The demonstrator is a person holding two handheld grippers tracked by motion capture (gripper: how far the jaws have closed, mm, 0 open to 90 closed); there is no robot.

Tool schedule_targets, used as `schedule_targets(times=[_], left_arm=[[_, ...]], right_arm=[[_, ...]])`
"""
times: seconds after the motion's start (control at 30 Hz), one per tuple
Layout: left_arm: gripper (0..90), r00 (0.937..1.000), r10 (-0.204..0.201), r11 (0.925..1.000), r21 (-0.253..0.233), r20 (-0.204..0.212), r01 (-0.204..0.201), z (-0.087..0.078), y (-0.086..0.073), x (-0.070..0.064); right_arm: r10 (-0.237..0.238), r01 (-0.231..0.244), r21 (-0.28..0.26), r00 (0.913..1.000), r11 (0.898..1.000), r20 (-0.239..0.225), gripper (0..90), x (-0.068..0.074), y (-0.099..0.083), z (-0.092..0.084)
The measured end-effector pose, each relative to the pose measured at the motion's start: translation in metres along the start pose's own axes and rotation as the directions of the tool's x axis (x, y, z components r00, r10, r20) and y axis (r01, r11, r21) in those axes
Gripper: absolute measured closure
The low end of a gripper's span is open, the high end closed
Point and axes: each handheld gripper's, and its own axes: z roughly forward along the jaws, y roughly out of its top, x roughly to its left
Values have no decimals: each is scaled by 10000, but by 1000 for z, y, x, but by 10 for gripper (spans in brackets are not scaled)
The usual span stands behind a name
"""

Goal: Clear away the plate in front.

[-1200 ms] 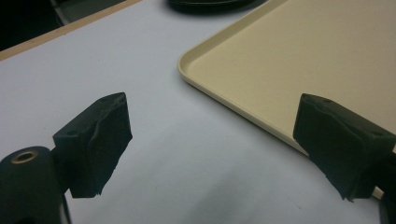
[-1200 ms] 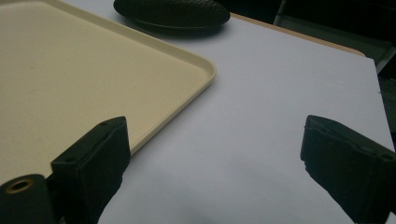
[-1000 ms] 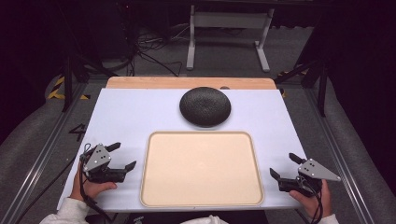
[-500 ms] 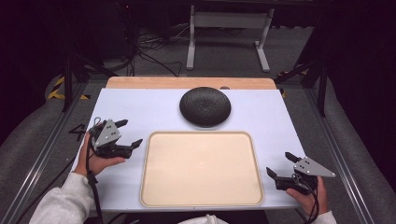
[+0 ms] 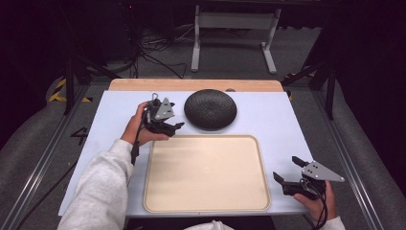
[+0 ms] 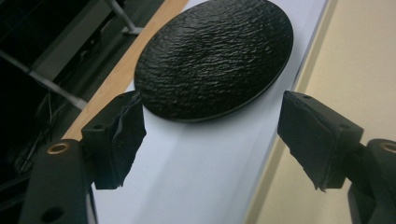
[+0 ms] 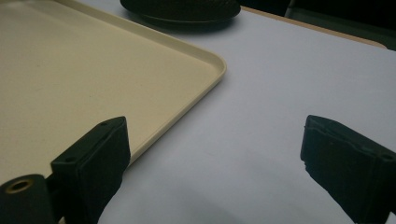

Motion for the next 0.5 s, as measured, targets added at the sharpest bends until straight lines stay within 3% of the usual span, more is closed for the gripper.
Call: schedule_targets(times=[0.03,0.1,0.2,0.3,0.43,0.47,0.5], left_arm=[[242,10000,0,10000,0,0,0,0,0,0],[242,9987,483,9975,511,163,-491,19,6,-5],[250,9954,878,9914,936,371,-910,39,9,-10],[261,9933,1093,9858,1243,378,-1132,52,10,-13],[310,9846,1729,9652,1947,259,-1746,69,10,-17],[335,9788,2038,9543,2185,224,-2037,74,10,-20],[354,9788,2038,9543,2185,224,-2037,74,10,-20]], right_arm=[[0,0,0,10000,10000,0,90,0,0,0],[-5,5,-24,10000,10000,-7,90,0,0,0],[26,-26,-19,10000,10000,-17,90,-1,-1,-1],[11,-11,-53,10000,10000,-16,90,0,0,-2],[40,-40,-18,10000,10000,-34,90,0,-1,-1],[36,-36,1,10000,10000,-34,90,-1,-1,-1],[36,-36,1,10000,10000,-34,90,-1,-1,-1]])
